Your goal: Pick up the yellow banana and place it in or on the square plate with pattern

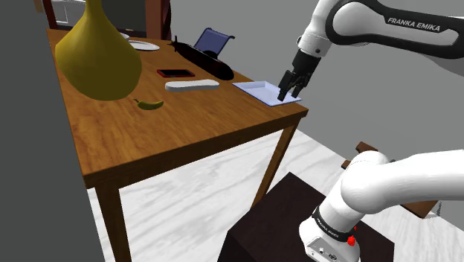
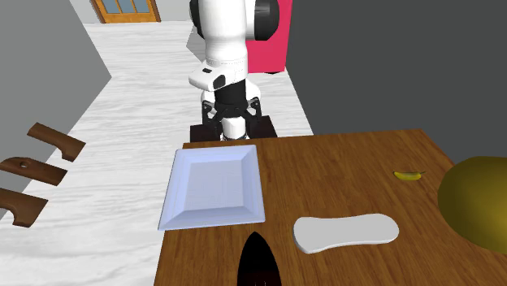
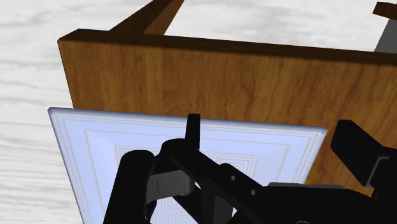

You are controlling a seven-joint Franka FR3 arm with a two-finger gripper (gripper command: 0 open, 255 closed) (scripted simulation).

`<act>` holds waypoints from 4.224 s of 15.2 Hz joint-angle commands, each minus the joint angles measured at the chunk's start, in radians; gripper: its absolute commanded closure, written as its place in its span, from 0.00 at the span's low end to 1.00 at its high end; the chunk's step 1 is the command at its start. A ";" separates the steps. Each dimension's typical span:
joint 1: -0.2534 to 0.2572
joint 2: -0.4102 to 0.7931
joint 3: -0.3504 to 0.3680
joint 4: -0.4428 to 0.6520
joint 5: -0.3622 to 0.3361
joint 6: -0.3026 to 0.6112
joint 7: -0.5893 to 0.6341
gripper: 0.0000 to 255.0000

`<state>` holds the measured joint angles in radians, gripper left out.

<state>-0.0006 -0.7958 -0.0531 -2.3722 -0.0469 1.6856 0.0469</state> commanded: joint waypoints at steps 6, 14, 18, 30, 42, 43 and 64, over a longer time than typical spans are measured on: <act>0.039 0.109 0.097 0.074 0.052 0.020 0.099 0.00; 0.082 0.321 0.240 0.247 0.095 0.038 0.254 0.00; 0.098 0.442 0.308 0.361 0.093 0.035 0.333 0.00; 0.188 0.892 0.480 0.839 -0.035 -0.056 0.591 0.00; 0.287 1.129 0.508 1.057 -0.134 -0.078 0.689 0.00; 0.282 1.124 0.508 1.028 -0.132 -0.054 0.689 0.00; 0.290 1.134 0.509 1.084 -0.136 -0.099 0.688 1.00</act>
<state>0.2869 0.3353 0.4552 -1.3041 -0.1816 1.5991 0.7351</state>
